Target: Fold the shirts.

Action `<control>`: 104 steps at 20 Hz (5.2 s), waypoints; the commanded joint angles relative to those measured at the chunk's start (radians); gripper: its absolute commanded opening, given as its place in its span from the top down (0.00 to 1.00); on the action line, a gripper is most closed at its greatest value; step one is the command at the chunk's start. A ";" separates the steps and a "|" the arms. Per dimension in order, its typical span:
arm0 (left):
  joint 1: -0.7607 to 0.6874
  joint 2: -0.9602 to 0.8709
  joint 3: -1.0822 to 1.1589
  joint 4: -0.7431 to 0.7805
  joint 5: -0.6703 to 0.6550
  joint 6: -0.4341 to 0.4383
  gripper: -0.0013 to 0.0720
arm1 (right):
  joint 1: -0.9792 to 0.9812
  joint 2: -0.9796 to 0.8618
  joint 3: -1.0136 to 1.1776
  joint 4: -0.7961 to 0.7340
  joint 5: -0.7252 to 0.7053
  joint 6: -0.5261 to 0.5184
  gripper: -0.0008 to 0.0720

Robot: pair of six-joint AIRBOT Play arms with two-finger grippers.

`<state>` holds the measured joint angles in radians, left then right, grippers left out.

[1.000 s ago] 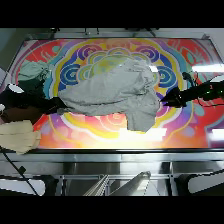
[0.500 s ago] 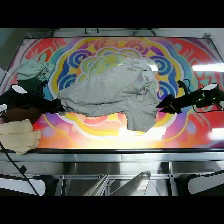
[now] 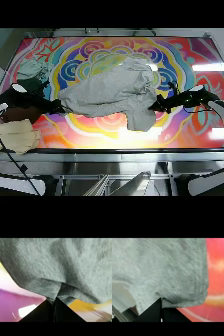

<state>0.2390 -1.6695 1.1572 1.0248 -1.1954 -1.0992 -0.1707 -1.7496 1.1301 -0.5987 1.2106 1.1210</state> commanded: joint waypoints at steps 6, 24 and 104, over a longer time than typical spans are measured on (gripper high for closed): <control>0.003 0.209 0.357 -0.497 -0.484 0.025 0.94 | -0.116 0.571 0.129 0.309 0.017 -0.166 0.96; 0.471 0.650 0.380 -0.945 -0.425 0.036 0.94 | -0.222 0.843 0.246 0.402 -0.162 -0.389 0.96; 0.077 0.102 -0.477 -0.051 -0.142 -0.072 0.95 | -0.291 0.347 -0.546 0.012 0.019 -0.138 0.96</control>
<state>0.3763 -1.5181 0.6842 0.9604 -1.3582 -1.1763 -0.4614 -1.4040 0.5831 -0.5961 1.1900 0.9997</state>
